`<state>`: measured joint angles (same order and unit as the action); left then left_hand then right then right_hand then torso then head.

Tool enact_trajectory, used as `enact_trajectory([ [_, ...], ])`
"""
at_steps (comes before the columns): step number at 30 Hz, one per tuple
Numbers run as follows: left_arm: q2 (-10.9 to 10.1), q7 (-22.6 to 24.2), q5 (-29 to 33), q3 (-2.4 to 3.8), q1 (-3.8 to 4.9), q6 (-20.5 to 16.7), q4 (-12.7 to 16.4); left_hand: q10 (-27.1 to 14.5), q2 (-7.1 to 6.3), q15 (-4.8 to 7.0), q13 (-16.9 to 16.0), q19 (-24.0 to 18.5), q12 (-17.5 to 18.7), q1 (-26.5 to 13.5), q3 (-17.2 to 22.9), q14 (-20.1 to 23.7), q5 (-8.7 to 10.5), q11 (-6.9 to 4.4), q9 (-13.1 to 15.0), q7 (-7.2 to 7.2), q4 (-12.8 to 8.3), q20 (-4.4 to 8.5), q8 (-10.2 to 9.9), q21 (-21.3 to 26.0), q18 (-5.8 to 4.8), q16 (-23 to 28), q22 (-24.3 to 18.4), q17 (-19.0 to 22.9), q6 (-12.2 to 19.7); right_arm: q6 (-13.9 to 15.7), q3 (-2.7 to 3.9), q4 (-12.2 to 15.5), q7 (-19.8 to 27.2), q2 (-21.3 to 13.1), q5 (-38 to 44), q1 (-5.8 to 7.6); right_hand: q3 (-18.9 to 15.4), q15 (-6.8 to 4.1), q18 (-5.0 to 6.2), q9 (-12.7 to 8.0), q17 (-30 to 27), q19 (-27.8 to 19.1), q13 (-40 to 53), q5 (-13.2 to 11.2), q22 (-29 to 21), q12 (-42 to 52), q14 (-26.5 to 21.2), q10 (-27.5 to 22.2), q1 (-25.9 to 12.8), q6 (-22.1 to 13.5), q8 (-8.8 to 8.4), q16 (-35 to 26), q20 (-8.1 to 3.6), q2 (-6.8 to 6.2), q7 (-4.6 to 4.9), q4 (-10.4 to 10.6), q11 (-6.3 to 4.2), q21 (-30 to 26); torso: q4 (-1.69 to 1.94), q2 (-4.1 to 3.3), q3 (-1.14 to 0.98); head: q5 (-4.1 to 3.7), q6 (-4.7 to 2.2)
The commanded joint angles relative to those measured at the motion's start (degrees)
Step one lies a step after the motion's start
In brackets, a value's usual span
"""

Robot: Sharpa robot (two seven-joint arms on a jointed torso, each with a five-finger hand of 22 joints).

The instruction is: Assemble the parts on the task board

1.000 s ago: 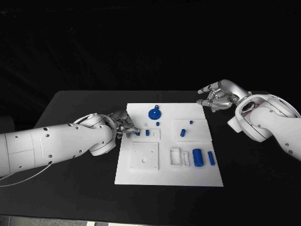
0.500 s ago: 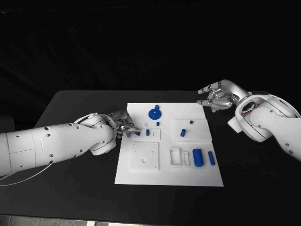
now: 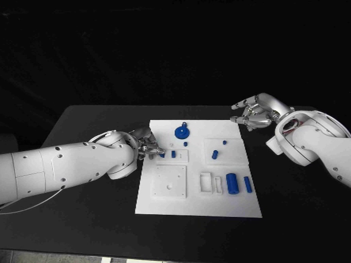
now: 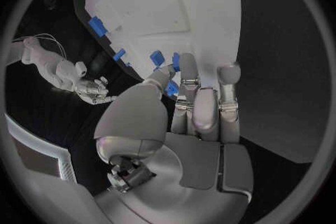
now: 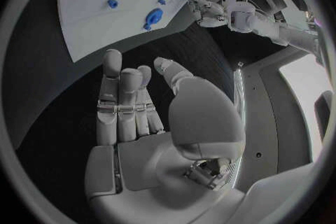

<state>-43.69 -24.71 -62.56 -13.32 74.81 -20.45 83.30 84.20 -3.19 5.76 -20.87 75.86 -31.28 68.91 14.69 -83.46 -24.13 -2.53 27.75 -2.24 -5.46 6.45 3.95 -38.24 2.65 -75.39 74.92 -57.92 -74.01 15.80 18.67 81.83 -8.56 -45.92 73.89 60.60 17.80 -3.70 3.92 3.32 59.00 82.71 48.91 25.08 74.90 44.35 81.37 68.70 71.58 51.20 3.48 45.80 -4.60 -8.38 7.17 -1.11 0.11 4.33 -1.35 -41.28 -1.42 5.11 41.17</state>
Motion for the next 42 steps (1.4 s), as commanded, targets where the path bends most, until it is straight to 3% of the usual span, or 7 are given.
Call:
enact_trajectory([
  [1, 0.5, -0.2, -0.6, -0.31, -0.44, 3.4, 0.1, 2.6, 0.21, 0.22, 0.0, -0.5, -0.1, 0.6, 3.3, 0.1, 0.32, -1.23, 0.0, 2.7, -3.1, -0.02, -0.2, 0.2, 0.87, -0.1, 1.7, 0.0, -3.0, -0.1, 0.03, 0.0, 0.5, 0.0, 0.1, -0.06, 0.1, -0.2, 0.59, 0.0, 0.1, 0.0, 0.1, 0.2, 0.0, 0.3, 0.3, -0.1, -0.3, 0.1, -0.2, 0.2, -0.27, -0.05, -0.11, 0.2, -0.22, -0.1, 0.01, 0.01, -0.01, -0.15, 0.08],
  [18, 0.7, -0.7, -2.4, -0.28, -0.43, 4.8, 0.1, 2.6, -0.29, 0.21, 0.2, -0.4, -0.5, 0.8, 3.1, 0.0, 0.34, -1.28, 0.3, 2.84, -2.7, -0.1, -0.1, 0.2, 0.92, -0.2, 1.7, -0.2, -3.4, -0.1, 0.03, 0.0, 0.5, 0.0, 0.1, -0.14, 0.2, -0.2, 0.59, 0.0, 0.1, 0.0, 0.0, 0.4, 0.0, 0.3, 0.3, -0.1, -0.5, 0.1, -0.2, 0.1, -0.28, -0.01, -0.12, 0.2, -0.22, -0.1, 0.03, -0.02, 0.01, -0.27, 0.11],
  [21, 0.8, -0.7, -2.5, -0.27, -0.43, 4.5, 0.1, 2.6, -0.45, 0.32, 0.2, -0.3, -1.0, 0.9, 2.4, 0.0, 2.37, -1.42, 1.5, 3.14, -2.0, -0.07, -0.1, 0.1, 0.91, -0.3, 1.7, -0.3, -3.8, -0.1, 0.03, 0.0, 0.5, 0.1, 0.1, -0.15, 0.2, -0.2, 0.59, 0.0, 0.1, 0.0, 0.0, 0.4, 0.0, 0.3, 0.3, -0.1, -0.5, 0.1, -0.2, 0.1, -0.28, -0.01, -0.12, 0.2, -0.22, -0.1, 0.0, 0.01, 0.0, -0.27, 0.14],
  [24, 0.8, -0.7, -2.5, -0.26, -0.43, 4.1, 0.1, 2.6, -0.77, 0.34, 0.3, -0.2, -1.2, 1.1, 1.8, 0.0, 3.06, -1.49, 3.3, 3.32, -1.1, -0.02, -0.1, 0.1, 0.82, -0.4, 1.8, -0.4, -3.7, -0.1, 0.03, 0.0, 0.5, 0.1, 0.1, -0.17, 0.2, -0.2, 0.59, 0.0, 0.1, 0.0, 0.0, 0.4, 0.0, 0.3, 0.3, -0.1, -0.5, 0.1, -0.2, 0.1, -0.28, -0.01, -0.12, 0.2, -0.22, -0.1, -0.03, 0.02, -0.03, -0.3, 0.12],
  [29, 1.0, -0.6, -2.5, -0.24, -0.43, 3.5, 0.0, 2.6, -1.16, 0.43, 0.4, -0.1, -1.3, 1.6, 1.4, 0.0, 3.21, -1.52, 5.4, 3.47, 0.2, 0.09, -0.1, 0.1, 0.72, -0.5, 1.8, -0.4, -3.6, -0.1, 0.03, 0.0, 0.6, 0.1, 0.1, -0.18, 0.2, -0.2, 0.59, 0.0, 0.1, 0.0, 0.0, 0.4, 0.0, 0.3, 0.3, -0.1, -0.5, 0.1, -0.2, 0.1, -0.28, -0.01, -0.12, 0.2, -0.22, -0.1, 0.02, 0.0, 0.0, -0.37, 0.08],
  [42, 1.7, -1.2, -2.7, -0.2, -0.4, 3.2, -0.3, 2.6, -1.55, 0.41, 0.5, -0.1, -1.3, 1.6, 1.3, 0.0, 3.63, -1.52, 5.6, 3.49, 0.3, 0.02, -0.2, 0.2, 0.76, -0.4, 1.8, -0.2, -3.5, -0.1, 0.03, 0.0, 0.6, 0.2, 0.1, -0.2, 0.2, -0.19, 0.58, 0.0, 0.0, 0.0, 0.0, 0.4, 0.0, 0.2, 0.3, -0.2, -0.5, 0.1, -0.2, 0.0, -0.27, 0.0, -0.11, 0.3, -0.22, -0.1, -0.02, -0.01, -0.03, -0.39, 0.07],
])
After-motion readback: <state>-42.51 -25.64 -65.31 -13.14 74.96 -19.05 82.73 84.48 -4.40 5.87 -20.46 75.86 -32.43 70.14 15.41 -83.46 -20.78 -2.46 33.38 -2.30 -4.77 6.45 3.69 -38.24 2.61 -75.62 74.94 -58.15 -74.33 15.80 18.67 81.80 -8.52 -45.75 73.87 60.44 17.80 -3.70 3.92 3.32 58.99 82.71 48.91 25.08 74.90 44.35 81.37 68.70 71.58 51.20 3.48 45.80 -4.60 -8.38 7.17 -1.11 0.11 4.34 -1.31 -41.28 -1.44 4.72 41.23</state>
